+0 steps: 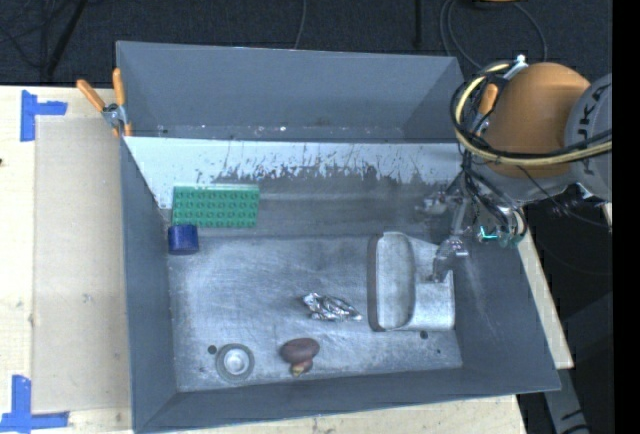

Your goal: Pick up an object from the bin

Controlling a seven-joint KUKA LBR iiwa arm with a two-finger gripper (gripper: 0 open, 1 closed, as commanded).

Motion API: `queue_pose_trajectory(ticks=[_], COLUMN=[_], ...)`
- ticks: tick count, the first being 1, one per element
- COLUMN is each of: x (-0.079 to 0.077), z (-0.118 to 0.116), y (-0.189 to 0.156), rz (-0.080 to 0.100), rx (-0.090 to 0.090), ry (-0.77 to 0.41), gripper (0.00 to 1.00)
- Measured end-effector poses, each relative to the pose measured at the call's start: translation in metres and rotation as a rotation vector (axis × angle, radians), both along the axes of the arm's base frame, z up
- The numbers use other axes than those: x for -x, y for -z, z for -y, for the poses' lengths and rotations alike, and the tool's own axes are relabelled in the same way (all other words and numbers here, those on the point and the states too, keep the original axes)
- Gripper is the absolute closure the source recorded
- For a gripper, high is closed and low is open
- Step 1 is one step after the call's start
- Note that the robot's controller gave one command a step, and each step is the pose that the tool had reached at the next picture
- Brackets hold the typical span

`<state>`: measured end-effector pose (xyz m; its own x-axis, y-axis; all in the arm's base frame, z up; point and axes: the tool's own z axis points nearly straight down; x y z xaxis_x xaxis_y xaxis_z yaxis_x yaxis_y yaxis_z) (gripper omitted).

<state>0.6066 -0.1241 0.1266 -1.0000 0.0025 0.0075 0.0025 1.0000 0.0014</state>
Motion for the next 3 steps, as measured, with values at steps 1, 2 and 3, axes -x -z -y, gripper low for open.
queue_pose_trajectory(ticks=[1,2,3], x=[0.036,0.089,0.062], z=[-0.073,-0.153,-0.162], y=[0.014,-0.036,0.053], rz=[0.001,0.005,0.007], rx=[-0.003,-0.003,0.001], ry=[-0.024,0.024,0.013], gripper=[0.00,0.00,0.00])
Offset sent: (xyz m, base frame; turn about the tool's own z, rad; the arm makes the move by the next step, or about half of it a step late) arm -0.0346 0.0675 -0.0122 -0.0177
